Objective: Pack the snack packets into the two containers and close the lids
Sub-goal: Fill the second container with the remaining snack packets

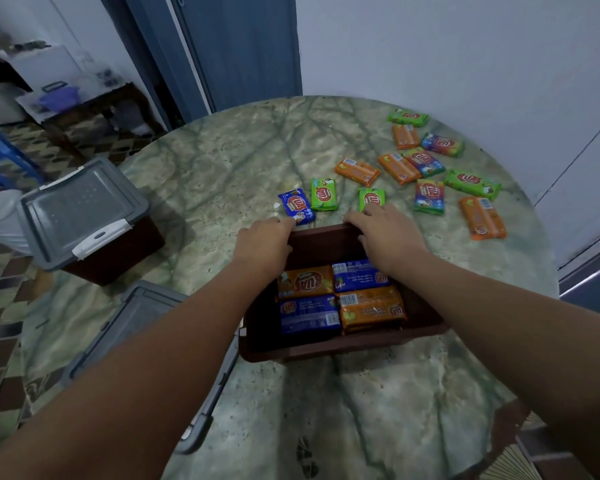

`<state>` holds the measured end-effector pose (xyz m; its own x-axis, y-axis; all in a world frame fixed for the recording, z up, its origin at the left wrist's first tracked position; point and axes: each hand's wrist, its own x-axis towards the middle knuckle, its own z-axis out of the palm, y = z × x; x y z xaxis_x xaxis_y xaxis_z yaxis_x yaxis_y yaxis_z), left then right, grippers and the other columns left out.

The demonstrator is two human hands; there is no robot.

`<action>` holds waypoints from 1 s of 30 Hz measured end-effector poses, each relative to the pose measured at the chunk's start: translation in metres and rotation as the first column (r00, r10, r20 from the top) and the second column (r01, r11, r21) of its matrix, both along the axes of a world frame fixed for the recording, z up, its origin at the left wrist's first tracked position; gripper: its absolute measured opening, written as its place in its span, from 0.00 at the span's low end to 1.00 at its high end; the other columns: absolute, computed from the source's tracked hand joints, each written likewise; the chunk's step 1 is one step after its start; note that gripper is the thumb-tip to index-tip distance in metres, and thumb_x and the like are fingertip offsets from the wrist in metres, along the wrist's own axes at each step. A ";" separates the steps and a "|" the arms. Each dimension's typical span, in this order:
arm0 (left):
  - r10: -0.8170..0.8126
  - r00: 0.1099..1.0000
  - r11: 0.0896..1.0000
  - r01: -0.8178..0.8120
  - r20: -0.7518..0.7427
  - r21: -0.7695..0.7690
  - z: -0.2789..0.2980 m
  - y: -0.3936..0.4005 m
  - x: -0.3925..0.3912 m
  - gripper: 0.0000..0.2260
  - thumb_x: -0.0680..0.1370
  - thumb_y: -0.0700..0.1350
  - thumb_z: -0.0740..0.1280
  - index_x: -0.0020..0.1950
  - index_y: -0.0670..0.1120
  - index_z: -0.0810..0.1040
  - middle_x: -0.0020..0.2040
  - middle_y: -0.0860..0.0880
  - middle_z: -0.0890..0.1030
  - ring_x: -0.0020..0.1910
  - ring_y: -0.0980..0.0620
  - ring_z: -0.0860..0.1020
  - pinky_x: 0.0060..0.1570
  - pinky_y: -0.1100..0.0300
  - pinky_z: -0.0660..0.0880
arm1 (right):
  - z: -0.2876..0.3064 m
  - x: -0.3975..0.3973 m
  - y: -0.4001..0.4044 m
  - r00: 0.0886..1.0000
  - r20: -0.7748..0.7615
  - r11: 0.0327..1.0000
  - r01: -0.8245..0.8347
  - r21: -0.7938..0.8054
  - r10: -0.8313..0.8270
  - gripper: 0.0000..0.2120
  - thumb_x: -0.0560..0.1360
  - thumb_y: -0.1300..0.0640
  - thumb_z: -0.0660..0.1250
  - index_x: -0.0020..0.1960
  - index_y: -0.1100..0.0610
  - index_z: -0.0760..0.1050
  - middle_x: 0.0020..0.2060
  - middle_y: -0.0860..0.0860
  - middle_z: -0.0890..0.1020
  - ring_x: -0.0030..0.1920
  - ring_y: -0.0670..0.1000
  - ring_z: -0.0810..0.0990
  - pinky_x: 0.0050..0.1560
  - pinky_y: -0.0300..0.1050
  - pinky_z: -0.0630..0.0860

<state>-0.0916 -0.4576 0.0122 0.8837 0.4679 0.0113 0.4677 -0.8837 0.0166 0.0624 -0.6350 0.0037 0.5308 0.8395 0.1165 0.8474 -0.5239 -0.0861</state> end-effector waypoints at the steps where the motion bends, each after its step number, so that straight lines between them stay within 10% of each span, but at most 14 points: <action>1: 0.004 1.000 1.000 -0.004 0.014 -0.008 -0.001 0.001 0.002 0.12 0.79 0.48 0.70 0.59 0.50 0.72 0.55 0.47 0.79 0.55 0.43 0.78 0.49 0.48 0.71 | -0.001 0.002 0.002 1.000 0.001 1.000 0.004 0.002 -0.004 0.20 0.78 0.59 0.68 0.68 0.46 0.70 0.60 0.51 0.76 0.61 0.57 0.72 0.56 0.53 0.74; 16: 0.020 1.000 0.999 -0.021 -0.012 -0.043 0.000 0.031 0.037 0.13 0.77 0.47 0.70 0.60 0.50 0.74 0.55 0.46 0.80 0.54 0.42 0.79 0.52 0.45 0.76 | -0.007 0.043 0.035 0.999 0.022 0.999 -0.043 0.010 0.043 0.14 0.79 0.45 0.66 0.63 0.45 0.73 0.55 0.50 0.77 0.57 0.54 0.74 0.52 0.51 0.74; 22: 0.206 0.978 0.829 -0.187 -0.022 -0.527 0.021 0.050 0.064 0.15 0.75 0.58 0.70 0.55 0.50 0.78 0.51 0.49 0.79 0.51 0.48 0.78 0.50 0.55 0.76 | 0.006 0.062 0.065 0.954 -0.298 0.956 0.111 0.270 -0.027 0.20 0.80 0.40 0.54 0.44 0.53 0.75 0.41 0.50 0.78 0.43 0.54 0.77 0.40 0.50 0.72; 30: 0.372 0.928 0.833 -0.343 -0.019 -0.433 -0.010 0.087 0.115 0.13 0.78 0.49 0.69 0.58 0.43 0.80 0.55 0.42 0.82 0.55 0.42 0.80 0.48 0.53 0.76 | -0.006 0.093 0.109 0.897 -0.417 0.982 0.183 0.049 -0.147 0.10 0.78 0.44 0.65 0.48 0.49 0.80 0.51 0.51 0.83 0.52 0.55 0.80 0.49 0.48 0.75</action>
<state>0.0239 -0.3702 0.0021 0.6578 0.7234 -0.2097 0.7350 -0.5555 0.3889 0.1557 -0.5263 -0.0026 0.6769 0.7323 -0.0746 0.6291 -0.6283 -0.4577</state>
